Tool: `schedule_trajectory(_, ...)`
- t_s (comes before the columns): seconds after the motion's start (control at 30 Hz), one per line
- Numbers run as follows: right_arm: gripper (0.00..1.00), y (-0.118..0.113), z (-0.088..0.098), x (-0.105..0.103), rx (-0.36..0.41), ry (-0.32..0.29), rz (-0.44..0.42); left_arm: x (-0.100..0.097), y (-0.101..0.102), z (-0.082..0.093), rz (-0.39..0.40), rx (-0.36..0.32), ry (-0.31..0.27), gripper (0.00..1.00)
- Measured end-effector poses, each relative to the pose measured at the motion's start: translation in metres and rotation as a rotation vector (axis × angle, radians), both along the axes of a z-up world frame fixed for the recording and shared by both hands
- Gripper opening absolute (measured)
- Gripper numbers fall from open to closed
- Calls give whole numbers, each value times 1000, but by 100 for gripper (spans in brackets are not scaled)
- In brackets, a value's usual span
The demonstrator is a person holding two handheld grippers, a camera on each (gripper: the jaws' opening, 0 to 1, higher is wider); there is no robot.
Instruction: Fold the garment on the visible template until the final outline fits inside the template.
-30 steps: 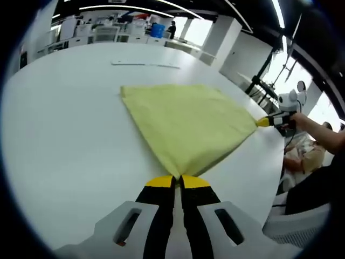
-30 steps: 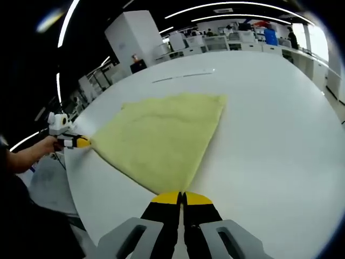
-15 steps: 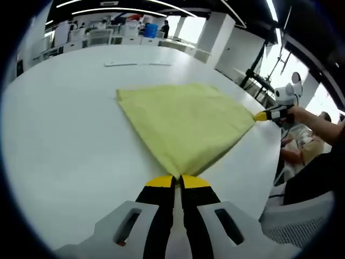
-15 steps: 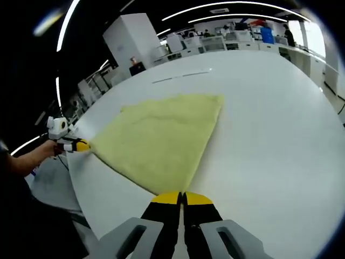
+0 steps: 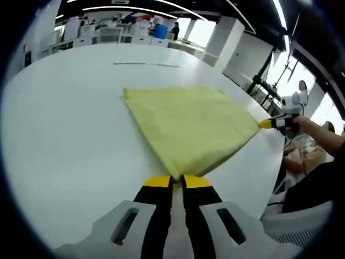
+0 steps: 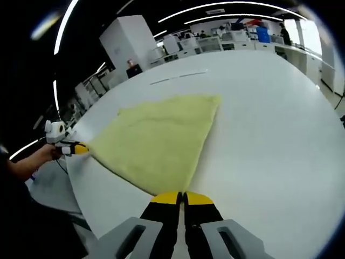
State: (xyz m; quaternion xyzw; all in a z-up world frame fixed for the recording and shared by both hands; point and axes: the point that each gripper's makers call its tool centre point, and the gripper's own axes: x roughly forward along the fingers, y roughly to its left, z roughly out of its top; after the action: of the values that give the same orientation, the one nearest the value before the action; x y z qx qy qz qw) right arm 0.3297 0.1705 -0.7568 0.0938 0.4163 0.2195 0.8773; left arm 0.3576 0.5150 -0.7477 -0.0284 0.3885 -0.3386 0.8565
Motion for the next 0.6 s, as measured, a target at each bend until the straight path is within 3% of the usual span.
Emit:
schedule_trajectory(0.13, 4, 1, 2, 3, 14, -7, -9, 0, -1, 2, 2, 0, -10, 13)
schedule_trajectory(0.6, 69, 26, 27, 9, 30, -122, 54, 8, -8, 29, 4, -21, -135, 58)
